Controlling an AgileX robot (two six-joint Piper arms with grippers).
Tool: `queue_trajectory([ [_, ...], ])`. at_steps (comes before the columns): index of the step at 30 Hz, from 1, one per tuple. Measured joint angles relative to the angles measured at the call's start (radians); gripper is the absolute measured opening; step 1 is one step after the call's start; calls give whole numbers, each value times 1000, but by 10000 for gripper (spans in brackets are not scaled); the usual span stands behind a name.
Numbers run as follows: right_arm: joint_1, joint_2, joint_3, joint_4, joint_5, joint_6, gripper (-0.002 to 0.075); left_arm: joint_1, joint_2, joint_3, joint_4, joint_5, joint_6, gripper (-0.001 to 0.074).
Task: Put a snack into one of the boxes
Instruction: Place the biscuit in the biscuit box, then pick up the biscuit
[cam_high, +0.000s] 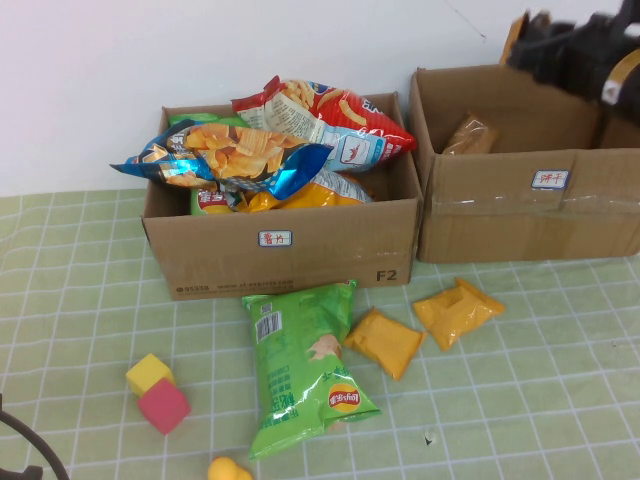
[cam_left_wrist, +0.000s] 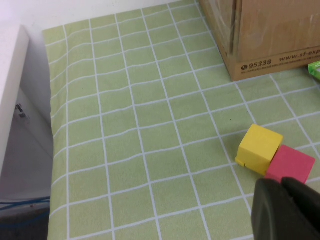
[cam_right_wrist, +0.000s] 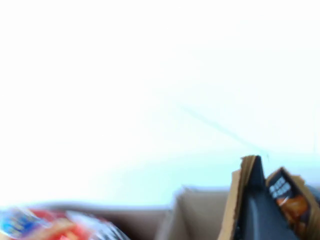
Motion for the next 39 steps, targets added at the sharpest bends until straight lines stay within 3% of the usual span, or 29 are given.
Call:
queue_trajectory([
  [2,0,39,-27,-16,50,0,198,0,0,0,0,0,0,-2],
  [4,0,70,-52,-21,116,14,321,0,0,0,0,0,0,-2],
  [5,0,83,-67,-23,186,55,428,0,0,0,0,0,0,-2],
  [6,0,84,-72,-23,219,86,471,0,0,0,0,0,0,-2],
  [10,0,61,-77,-53,281,195,517,0,0,0,0,-2,0,-2],
  [14,11,-29,-77,-180,293,296,445,0,0,0,0,-7,0,-2],
  [20,78,-196,-82,-605,264,467,102,0,0,0,0,-8,0,-2],
  [22,95,-231,-75,-842,194,556,46,0,0,0,0,-8,0,-2],
  [25,101,-258,-45,-1089,-59,751,11,0,0,0,0,-8,0,-2],
  [27,101,-261,-18,-1159,-240,866,6,0,0,0,0,-8,0,-2],
  [30,103,-262,42,-1202,-348,989,1,0,0,0,0,-7,0,-2],
  [34,103,-265,134,-1219,-232,983,-1,0,0,0,0,3,2,-2],
  [39,101,-312,242,-1215,155,915,-1,0,0,0,-4,5,2,-2],
])
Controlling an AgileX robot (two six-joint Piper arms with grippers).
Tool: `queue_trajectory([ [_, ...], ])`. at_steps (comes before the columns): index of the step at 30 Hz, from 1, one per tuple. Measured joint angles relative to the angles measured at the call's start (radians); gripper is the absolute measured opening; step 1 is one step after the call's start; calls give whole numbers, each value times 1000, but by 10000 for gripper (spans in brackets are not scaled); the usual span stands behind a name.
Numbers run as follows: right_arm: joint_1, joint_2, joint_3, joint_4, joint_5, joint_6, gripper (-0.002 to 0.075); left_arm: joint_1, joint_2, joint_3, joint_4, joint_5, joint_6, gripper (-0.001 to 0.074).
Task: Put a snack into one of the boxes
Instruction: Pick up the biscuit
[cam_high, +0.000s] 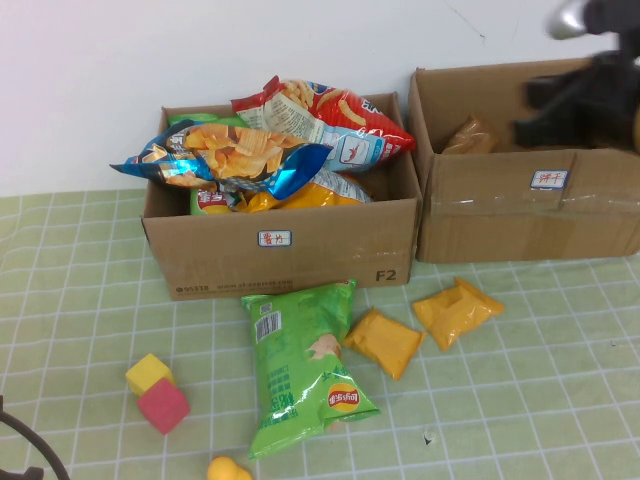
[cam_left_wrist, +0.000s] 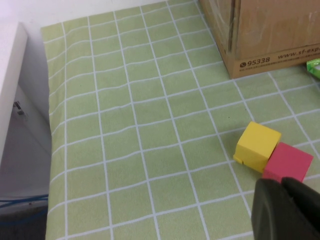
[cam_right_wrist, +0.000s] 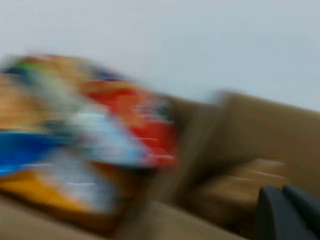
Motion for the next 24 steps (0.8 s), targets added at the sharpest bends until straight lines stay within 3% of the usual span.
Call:
queue_trajectory([
  [3,-2,-54,79,12,145,-52,-1,0,0,0,-4,0,0,-3],
  [10,-2,-123,287,23,285,-140,-1,0,0,4,-14,8,0,-3],
  [14,0,-121,382,113,495,-365,-1,0,0,18,-14,8,0,-3],
  [19,0,-104,397,631,707,-801,-2,0,0,21,-16,4,0,-3],
  [24,-2,-86,370,1355,725,-1310,-2,0,0,21,-25,2,0,-3],
])
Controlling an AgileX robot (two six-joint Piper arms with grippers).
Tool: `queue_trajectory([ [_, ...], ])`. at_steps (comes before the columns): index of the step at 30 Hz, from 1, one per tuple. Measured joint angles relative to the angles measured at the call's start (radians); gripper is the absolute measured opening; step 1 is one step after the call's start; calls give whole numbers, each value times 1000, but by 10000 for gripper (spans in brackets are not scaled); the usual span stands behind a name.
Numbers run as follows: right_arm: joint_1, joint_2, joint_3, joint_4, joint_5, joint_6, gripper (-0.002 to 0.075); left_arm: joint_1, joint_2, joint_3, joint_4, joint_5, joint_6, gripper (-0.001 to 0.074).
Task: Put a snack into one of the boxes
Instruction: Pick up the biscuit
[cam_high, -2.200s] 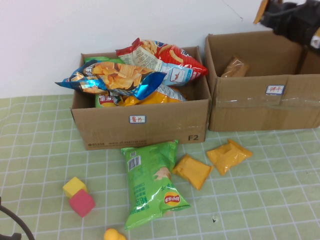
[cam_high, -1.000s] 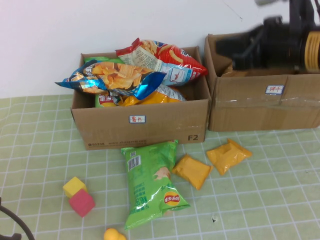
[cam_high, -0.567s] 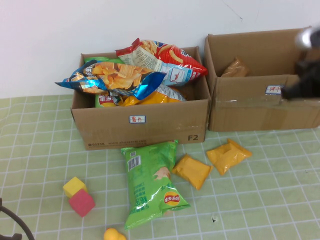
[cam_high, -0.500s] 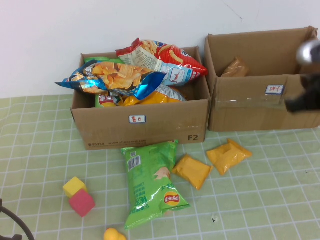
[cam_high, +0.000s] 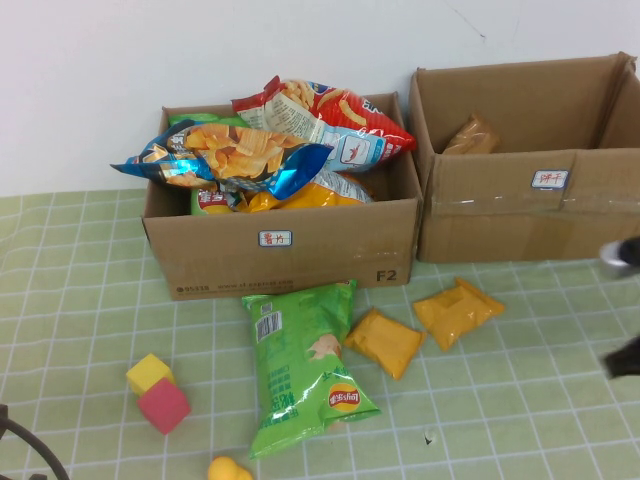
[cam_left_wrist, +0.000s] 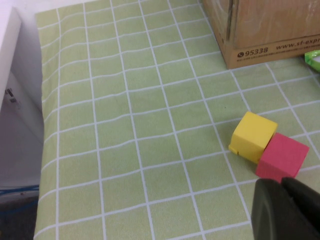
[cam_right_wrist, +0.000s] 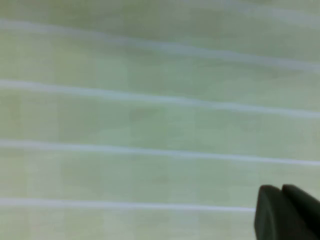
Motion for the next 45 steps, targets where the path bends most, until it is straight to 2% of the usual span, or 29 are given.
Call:
queue_trajectory([
  [6,6,5,-53,626,-101,-468,-2,0,0,0,-4,-1,0,-2],
  [10,65,7,-53,880,-288,-816,-1,0,0,0,-4,-4,0,-2],
  [12,103,23,-64,938,-352,-924,0,0,0,3,-4,-4,0,-2],
  [17,139,153,-138,989,-373,-1017,72,0,0,2,-6,-4,0,-3],
  [20,139,252,-189,1004,-375,-1024,193,0,0,2,-6,-4,0,-2],
  [24,139,362,-252,1013,-375,-1026,421,0,0,2,-6,-14,0,-3],
  [27,139,421,-284,1013,-384,-1032,509,0,0,2,-6,-22,0,-3],
  [31,139,482,-293,1013,-439,-1042,539,0,0,2,-6,-24,0,-2],
  [39,139,562,-299,1013,-552,-1087,545,0,0,2,2,-20,0,-2],
  [42,139,583,-299,1013,-566,-1103,522,0,0,2,6,-20,0,-3],
  [45,139,592,-300,1015,-567,-1110,460,0,0,2,7,-20,0,-2],
])
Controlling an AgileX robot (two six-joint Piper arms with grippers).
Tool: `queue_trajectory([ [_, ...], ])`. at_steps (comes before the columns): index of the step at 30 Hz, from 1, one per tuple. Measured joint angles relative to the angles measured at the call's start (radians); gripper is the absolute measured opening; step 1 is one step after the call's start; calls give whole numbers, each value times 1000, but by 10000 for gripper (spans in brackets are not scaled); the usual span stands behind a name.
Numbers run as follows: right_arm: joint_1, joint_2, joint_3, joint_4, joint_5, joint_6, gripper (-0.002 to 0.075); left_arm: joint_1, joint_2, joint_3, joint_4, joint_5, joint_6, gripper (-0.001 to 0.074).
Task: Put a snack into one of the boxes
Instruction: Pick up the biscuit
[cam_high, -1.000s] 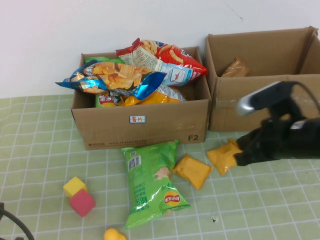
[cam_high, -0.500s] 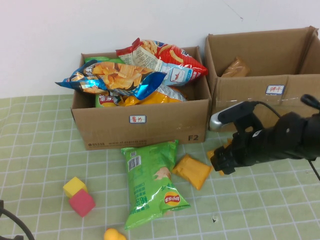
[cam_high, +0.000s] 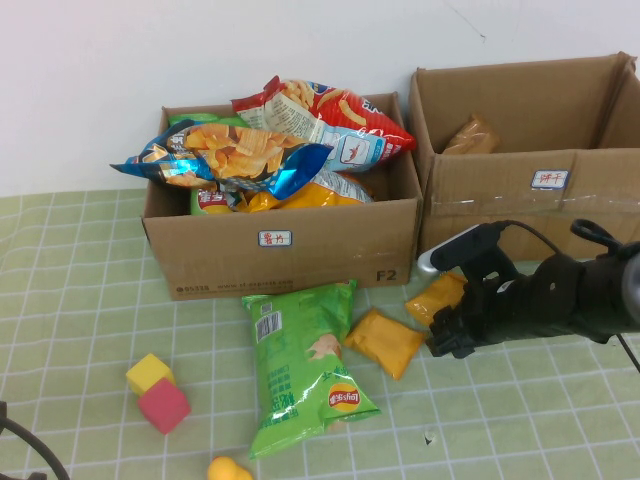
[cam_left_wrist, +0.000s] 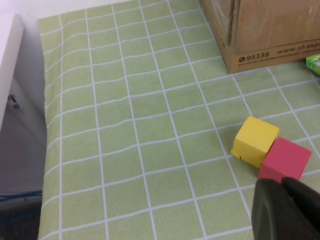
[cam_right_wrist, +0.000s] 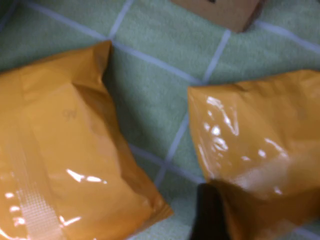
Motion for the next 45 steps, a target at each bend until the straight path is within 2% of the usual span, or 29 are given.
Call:
queue_trajectory([
  [7,0,-10,0,2,0,-3,283,0,0,0,8,0,0,-2],
  [11,0,-51,0,2,2,-7,248,0,0,0,11,0,0,-2],
  [18,2,-129,0,5,25,-9,241,0,0,0,15,0,0,-2],
  [20,2,-134,0,35,8,-7,253,0,0,0,15,-2,0,-3],
  [22,2,-130,-5,119,-7,-3,298,0,0,0,15,-2,0,-2],
  [27,2,-77,-73,379,-14,-6,499,0,0,0,15,-2,0,-2],
  [30,2,-25,-120,439,-14,-14,567,0,0,0,15,-2,0,-2],
  [37,2,60,-152,461,-18,-92,591,0,0,0,15,0,0,-2],
  [45,2,73,-152,463,15,-190,568,0,0,0,15,0,0,-2],
])
